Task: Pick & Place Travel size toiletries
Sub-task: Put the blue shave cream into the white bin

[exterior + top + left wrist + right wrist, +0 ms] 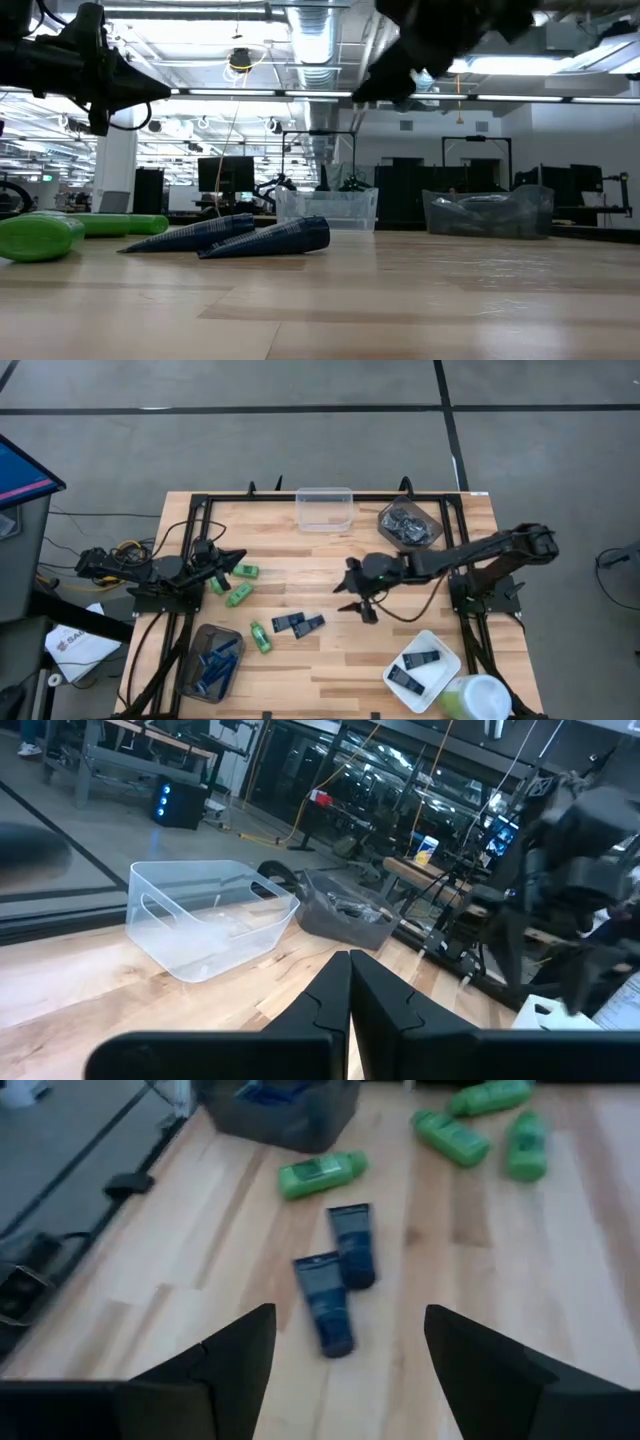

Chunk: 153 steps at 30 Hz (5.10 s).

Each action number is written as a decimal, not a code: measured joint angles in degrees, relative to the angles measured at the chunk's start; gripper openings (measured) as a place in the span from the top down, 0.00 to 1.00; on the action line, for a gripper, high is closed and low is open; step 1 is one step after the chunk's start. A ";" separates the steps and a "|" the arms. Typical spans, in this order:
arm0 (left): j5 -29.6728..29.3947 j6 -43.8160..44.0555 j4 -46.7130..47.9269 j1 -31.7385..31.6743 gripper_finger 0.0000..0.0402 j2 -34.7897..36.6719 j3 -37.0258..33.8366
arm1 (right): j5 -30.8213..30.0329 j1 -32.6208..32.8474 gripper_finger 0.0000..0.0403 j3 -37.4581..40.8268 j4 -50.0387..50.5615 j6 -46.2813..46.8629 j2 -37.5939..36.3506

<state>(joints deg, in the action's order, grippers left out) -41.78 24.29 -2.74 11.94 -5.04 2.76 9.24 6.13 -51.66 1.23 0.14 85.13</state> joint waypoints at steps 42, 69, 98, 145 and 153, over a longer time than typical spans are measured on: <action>0.02 -0.02 -1.40 -0.01 1.00 -0.07 0.00 | 0.96 2.05 0.34 2.02 -30.89 -13.64 29.52; 0.01 0.00 -2.09 -0.02 1.00 -0.44 -0.02 | 1.28 1.01 0.70 -0.24 -25.16 -0.82 29.68; 0.01 -0.01 -2.97 -0.02 1.00 -0.44 -0.02 | 7.91 30.11 0.70 -0.35 37.63 51.24 -16.31; 0.01 -0.01 -3.78 -0.01 1.00 -0.44 -0.02 | 10.08 9.46 0.37 -14.38 34.79 34.83 -10.34; -0.02 -0.01 -3.92 -0.01 1.00 -0.58 0.00 | 8.33 -2.67 0.38 -24.89 25.58 -2.35 3.72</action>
<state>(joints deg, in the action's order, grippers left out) -41.80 24.28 -6.66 11.93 -5.62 2.76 17.57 3.46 -76.55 26.81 -2.21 88.84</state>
